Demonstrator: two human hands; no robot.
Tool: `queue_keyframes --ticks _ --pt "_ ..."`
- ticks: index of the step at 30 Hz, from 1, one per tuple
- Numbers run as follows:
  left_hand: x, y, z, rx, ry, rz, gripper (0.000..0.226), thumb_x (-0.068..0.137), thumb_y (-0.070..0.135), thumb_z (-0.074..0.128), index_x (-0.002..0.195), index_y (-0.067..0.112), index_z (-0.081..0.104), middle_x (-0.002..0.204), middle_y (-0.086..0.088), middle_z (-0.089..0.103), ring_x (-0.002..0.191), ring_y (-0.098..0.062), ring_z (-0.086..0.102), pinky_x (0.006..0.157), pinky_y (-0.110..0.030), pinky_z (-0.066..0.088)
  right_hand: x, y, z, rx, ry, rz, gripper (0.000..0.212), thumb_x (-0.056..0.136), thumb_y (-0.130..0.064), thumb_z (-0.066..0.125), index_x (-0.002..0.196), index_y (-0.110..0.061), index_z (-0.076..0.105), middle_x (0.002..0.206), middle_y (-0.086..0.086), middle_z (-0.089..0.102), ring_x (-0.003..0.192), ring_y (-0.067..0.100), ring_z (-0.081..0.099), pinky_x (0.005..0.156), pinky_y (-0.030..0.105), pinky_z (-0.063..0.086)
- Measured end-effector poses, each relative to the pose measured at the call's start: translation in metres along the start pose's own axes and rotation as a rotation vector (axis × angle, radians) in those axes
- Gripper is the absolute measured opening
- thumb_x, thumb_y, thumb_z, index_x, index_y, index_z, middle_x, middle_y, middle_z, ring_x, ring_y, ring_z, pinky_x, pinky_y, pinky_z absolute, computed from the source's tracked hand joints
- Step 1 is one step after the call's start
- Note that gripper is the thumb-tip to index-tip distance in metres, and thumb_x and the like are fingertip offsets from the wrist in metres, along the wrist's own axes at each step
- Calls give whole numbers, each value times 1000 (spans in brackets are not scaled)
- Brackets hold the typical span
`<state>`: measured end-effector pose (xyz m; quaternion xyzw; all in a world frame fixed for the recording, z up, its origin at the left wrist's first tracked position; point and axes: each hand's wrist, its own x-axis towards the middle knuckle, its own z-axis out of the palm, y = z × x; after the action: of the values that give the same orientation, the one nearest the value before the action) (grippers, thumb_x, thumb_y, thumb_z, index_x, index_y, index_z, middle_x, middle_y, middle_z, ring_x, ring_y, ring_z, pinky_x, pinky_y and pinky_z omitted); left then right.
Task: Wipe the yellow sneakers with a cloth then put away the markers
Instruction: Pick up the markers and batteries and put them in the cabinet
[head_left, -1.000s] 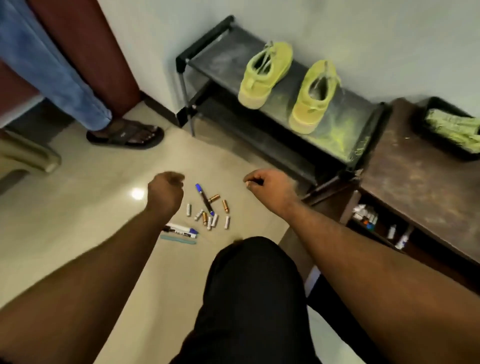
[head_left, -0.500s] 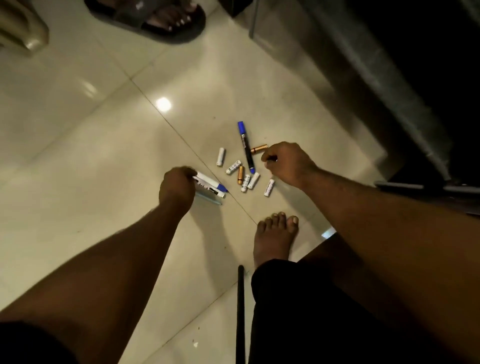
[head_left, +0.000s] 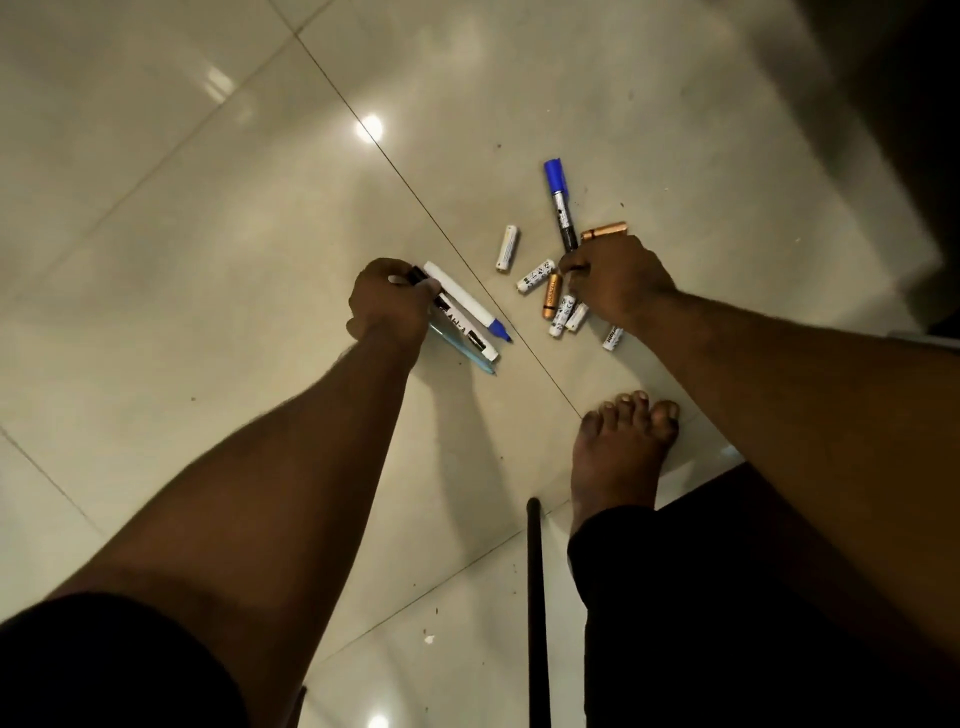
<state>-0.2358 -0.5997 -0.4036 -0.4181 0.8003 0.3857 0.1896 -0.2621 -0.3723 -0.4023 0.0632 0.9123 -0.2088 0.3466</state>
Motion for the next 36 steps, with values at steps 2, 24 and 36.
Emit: queue_keyframes --ticks 2,24,36 --pt "3 -1 -3 -52 5 -45 24 57 34 75 76 30 61 79 14 64 82 -17 65 91 -46 48 4 -5 5 4 40 52 24 91 -25 58 113 -27 67 120 6 64 108 30 59 91 36 50" --pt "-310 207 -131 -534 -849 223 16 80 13 73 87 13 59 88 -9 72 58 -8 59 51 -20 42 -381 4 -231 1229 585 -10 23 79 14 64 88 -6 68 72 14 61 55 14 63 54 23 55" --pt "-540 166 -126 -449 -1190 308 21 87 7 62 108 9 58 70 -4 68 52 -8 64 51 -19 53 -616 50 -198 1580 1307 96 24 81 1 70 94 -16 61 78 3 65 71 15 62 62 29 51"
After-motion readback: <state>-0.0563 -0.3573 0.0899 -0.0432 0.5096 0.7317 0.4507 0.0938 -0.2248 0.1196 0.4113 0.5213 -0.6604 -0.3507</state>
